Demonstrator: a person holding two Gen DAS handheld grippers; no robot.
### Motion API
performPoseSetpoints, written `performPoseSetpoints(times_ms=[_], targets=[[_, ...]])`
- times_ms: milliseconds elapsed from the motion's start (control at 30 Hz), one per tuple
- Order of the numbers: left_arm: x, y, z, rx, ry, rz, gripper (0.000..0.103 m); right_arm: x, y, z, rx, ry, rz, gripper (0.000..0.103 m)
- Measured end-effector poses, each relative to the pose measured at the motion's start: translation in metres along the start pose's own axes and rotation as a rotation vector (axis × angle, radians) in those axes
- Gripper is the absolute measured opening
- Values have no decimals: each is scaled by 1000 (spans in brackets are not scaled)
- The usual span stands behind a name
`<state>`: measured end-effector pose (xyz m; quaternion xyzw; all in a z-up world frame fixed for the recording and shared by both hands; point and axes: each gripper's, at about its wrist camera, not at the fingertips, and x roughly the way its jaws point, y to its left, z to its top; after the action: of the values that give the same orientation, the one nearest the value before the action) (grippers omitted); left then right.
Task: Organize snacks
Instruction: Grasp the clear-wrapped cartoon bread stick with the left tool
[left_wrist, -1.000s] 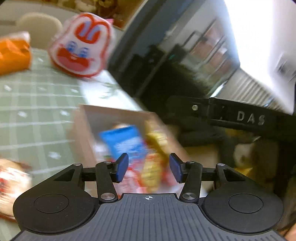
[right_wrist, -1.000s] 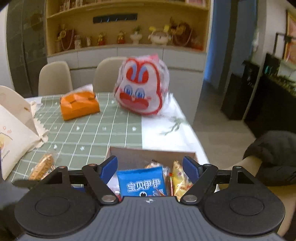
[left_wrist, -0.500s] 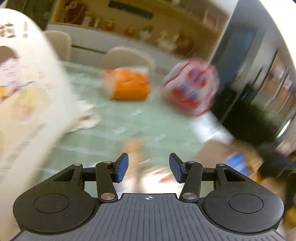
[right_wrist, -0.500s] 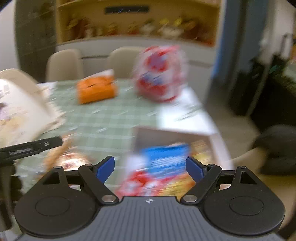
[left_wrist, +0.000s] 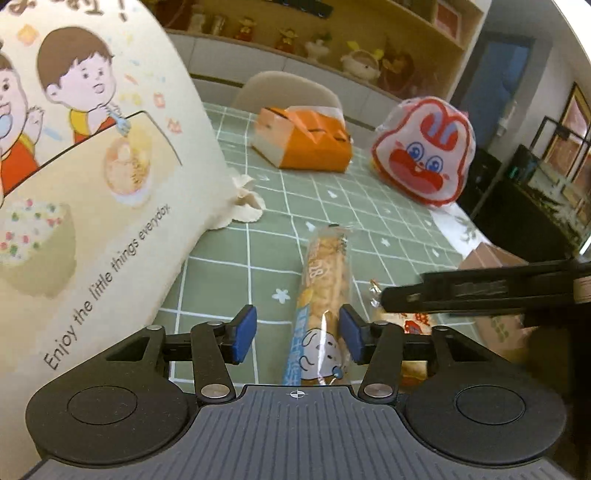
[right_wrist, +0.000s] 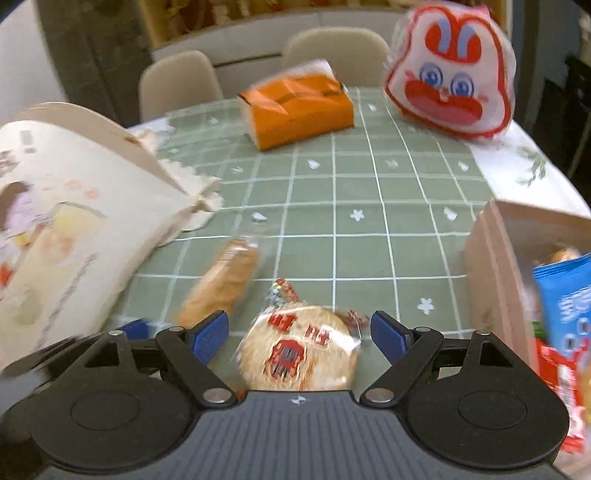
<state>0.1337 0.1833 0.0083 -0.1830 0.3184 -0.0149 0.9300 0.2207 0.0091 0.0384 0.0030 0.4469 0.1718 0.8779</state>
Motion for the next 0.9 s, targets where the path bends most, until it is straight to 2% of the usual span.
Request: performPoseSetpoints(times_ms=[100,200,267,333,400,500,667,767,833,900], targets=[[1,7,0,-48,23,-65,46,17,-4,-4,24,24,-20,85],[3,6,-1,-53,23,-82,45,10,-14,-14,54,28,12,82],[3,4,-1,-47,12,-88,44,-1,-19,-25,60,41,44,79],[5,2,-3,-42,6,-94,42,-16,-21,-40,45,47,82,69],[6,1,-5,-38,4,-104,33,-37,-21,-59,1,41,110,64],[3,-2,-7,-32,-8,-110,30,-64,-22,-86,-50,20,129,60],[-6,-15,-11,1,-19,-129,23,-92,-35,-119,-75,18,163,60],[-10,-28,-17,41,-31,-104,23,-96,-40,-132,-100,-3,124,61],[-12,-34,-21,57,-40,-84,23,-95,-40,-138,-112,-38,89,74],[-14,-38,-25,69,-43,-70,23,-94,-42,-142,-113,-77,76,78]])
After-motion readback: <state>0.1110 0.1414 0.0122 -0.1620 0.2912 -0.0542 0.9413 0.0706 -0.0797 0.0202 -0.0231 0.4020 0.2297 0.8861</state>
